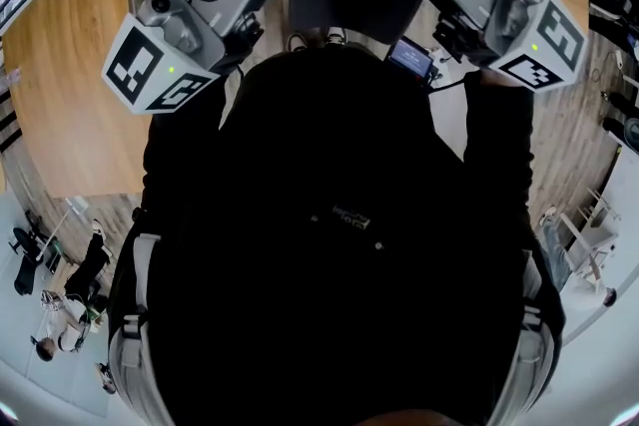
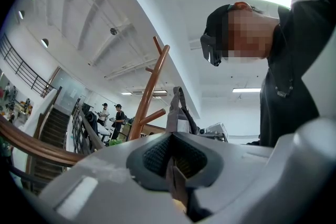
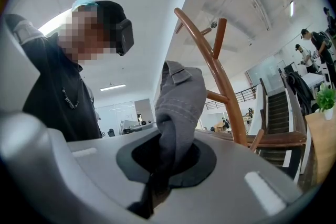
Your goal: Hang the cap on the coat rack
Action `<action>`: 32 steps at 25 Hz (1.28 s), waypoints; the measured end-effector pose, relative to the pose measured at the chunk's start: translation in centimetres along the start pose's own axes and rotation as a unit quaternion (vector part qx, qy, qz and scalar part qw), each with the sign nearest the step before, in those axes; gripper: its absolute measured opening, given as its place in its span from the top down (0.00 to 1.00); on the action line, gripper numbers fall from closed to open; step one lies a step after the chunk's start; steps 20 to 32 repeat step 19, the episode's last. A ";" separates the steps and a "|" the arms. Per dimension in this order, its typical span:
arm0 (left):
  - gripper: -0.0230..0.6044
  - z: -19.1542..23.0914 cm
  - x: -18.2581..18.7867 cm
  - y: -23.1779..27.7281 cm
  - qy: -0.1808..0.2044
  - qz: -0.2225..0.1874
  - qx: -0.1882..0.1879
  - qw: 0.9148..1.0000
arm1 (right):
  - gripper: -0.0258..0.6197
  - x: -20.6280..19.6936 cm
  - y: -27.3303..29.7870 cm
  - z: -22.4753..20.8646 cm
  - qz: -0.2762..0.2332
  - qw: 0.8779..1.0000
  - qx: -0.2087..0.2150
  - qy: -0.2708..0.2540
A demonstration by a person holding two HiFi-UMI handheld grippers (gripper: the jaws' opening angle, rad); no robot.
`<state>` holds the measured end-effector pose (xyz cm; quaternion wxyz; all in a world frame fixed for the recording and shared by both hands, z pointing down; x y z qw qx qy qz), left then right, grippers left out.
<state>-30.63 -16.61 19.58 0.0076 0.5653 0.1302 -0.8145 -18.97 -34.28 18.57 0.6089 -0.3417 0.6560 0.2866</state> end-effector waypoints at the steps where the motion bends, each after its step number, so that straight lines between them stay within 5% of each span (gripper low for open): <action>1: 0.98 -0.5 0.0 0.5 0.002 0.000 0.000 1.000 | 0.91 0.3 -0.7 0.1 -0.001 1.000 0.001 -0.003; 10: 0.98 -9.6 -1.2 11.8 0.028 0.001 -0.011 1.000 | 0.91 4.7 -14.6 0.0 -0.015 1.000 0.002 -0.019; 14: 0.98 -5.9 1.0 2.2 0.027 -0.004 -0.005 1.000 | 0.91 2.9 -4.6 3.0 -0.013 1.000 0.010 -0.015; 19: 0.98 6.5 4.1 -11.4 0.018 -0.007 0.003 1.000 | 0.91 -1.5 13.5 2.3 -0.006 1.000 0.012 -0.011; 32: 0.98 6.5 4.1 -11.4 0.018 -0.007 0.003 1.000 | 0.91 -1.5 13.5 2.3 -0.006 1.000 0.012 -0.011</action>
Point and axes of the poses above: the fingertips, and each gripper's own axes: y forward along the fingers, z to its left, x out of its top, the point moved 7 cm from there along -y, backward along the fingers, and after that the axes turned 9 degrees about -y, right-handed, at the moved point
